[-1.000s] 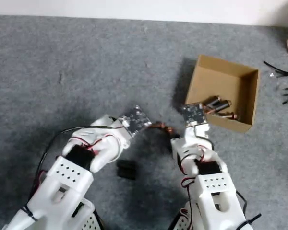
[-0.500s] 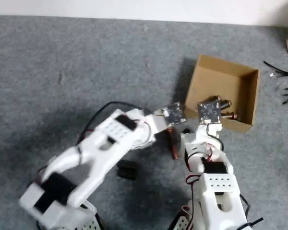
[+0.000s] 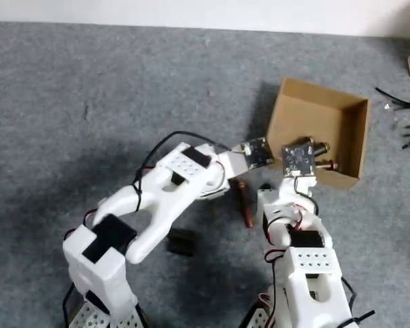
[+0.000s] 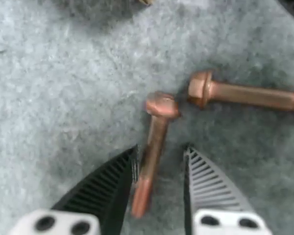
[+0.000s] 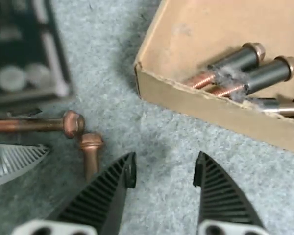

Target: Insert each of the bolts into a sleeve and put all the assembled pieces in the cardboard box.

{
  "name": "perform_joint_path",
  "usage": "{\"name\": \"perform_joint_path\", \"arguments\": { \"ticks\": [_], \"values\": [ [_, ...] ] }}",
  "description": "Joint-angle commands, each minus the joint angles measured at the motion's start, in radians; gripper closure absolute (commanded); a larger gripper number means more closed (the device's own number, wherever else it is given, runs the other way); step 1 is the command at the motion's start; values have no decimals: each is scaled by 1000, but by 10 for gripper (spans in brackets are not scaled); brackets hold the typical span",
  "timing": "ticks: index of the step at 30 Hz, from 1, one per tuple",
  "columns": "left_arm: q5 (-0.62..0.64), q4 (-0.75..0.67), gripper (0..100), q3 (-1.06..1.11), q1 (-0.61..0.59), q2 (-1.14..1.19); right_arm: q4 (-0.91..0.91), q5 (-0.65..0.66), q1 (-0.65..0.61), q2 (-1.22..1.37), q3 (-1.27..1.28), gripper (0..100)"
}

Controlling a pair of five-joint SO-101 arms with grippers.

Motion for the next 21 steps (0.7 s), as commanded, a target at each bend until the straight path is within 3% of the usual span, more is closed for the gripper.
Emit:
{"name": "perform_joint_path", "arguments": {
  "ticks": [1, 21],
  "values": [
    [-5, -5, 845, -41, 15, 15, -25, -3, 10, -1, -4, 818],
    [-3, 29, 847, -79, 18, 25, -25, -3, 10, -1, -1, 818]
  ]
}}
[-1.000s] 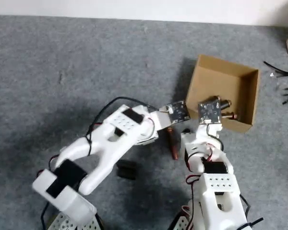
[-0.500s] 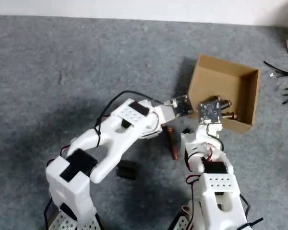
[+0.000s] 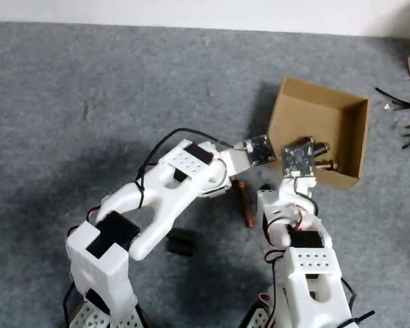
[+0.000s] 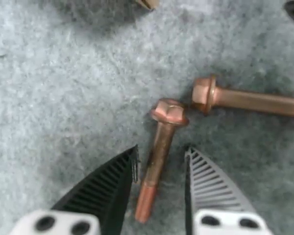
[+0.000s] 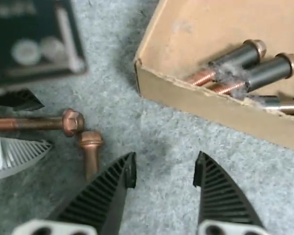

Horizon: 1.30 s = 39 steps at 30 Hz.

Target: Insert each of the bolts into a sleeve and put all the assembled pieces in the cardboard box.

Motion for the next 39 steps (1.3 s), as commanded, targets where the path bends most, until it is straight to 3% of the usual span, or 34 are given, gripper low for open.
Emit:
{"name": "perform_joint_path", "arguments": {
  "ticks": [1, 9, 13, 24, 33, 39],
  "values": [
    [-2, 0, 848, -35, 18, 7, -25, -3, 10, -1, -5, 818],
    [-2, 29, 854, -38, 19, 7, -27, -3, 10, -1, -5, 818],
    [-2, 31, 999, -31, 19, 7, -27, -3, 10, -1, -5, 818],
    [2, 43, 993, 15, 5, -22, -99, -2, 10, -1, -4, 818],
    [133, 43, 993, 268, -85, -440, -99, -2, 10, -1, -4, 818],
    [275, -63, 993, 524, -213, -806, -99, -2, 10, -1, -4, 818]
  ]
}}
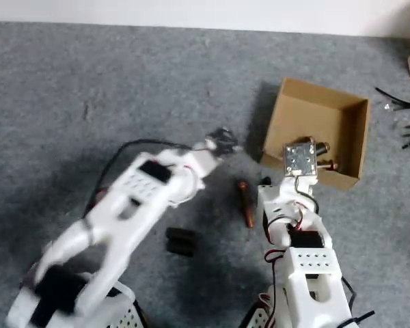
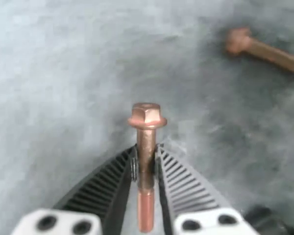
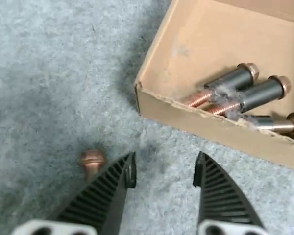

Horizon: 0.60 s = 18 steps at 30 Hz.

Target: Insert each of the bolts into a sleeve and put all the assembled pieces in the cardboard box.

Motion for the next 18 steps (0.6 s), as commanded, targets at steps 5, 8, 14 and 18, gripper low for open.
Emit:
{"name": "perform_joint_path", "arguments": {
  "ticks": [5, 8, 14, 18],
  "values": [
    [215, -101, 993, 295, -208, -521, -27, -2, 8, -1, -4, 818],
    [327, -157, 993, 427, -334, -705, -27, -2, -16, -1, -4, 818],
    [400, -414, 993, 774, -522, -1044, -13, 66, -68, -8, -4, 818],
    [404, -459, 993, 892, -521, -1233, 128, 150, -200, -8, -12, 818]
  ]
}}
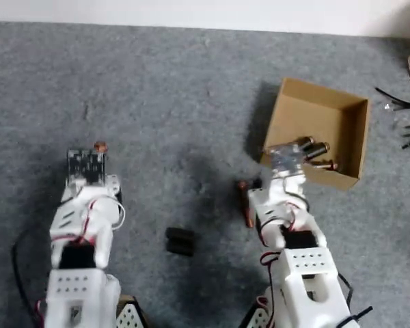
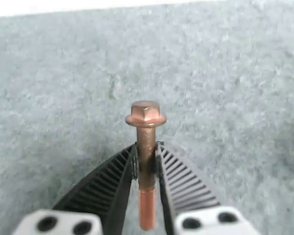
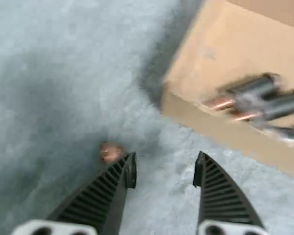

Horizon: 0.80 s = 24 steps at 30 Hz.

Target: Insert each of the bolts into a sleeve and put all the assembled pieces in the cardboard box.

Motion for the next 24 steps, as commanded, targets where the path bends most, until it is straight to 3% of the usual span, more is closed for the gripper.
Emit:
{"name": "perform_joint_path", "arguments": {
  "ticks": [1, 6, 13, 19, 24],
  "values": [
    [6, -40, 993, 47, -12, -180, 113, 98, -140, -8, -22, 818],
    [5, 0, 993, 73, -18, -282, 305, 181, -346, 1, -188, 818],
    [5, 2, 993, 73, -18, -286, 440, 256, -506, 85, -412, 818],
    [5, 2, 993, 73, -18, -286, 469, 269, -596, 456, -634, 818],
    [5, -2, 993, 73, -18, -288, 473, 273, -615, 570, -722, 818]
  ]
}}
